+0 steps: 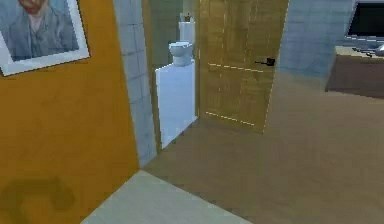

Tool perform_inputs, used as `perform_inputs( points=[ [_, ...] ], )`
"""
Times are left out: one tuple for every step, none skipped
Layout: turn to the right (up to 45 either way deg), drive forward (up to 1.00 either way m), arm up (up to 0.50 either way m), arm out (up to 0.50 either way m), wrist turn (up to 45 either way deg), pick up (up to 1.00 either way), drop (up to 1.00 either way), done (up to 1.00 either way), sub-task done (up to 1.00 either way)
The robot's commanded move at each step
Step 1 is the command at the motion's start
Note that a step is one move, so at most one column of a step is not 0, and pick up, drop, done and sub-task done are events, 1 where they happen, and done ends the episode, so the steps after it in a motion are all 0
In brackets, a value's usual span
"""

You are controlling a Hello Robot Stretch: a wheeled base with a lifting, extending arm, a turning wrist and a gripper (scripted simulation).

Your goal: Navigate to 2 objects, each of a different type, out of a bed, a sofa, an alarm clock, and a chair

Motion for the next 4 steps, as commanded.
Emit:
perform_inputs(
  points=[
    [30.0, 0.00, 0.00, 0.00, 0.0, 0.00, 0.00, 0.00, 0.00],
    [0.0, 0.25, 0.00, 0.00, 0.0, 0.00, 0.00, 0.00, 0.00],
    [45.0, 0.00, 0.00, 0.00, 0.0, 0.00, 0.00, 0.00, 0.00],
    [42.0, 0.00, 0.00, 0.00, 0.0, 0.00, 0.00, 0.00, 0.00]
  ],
)
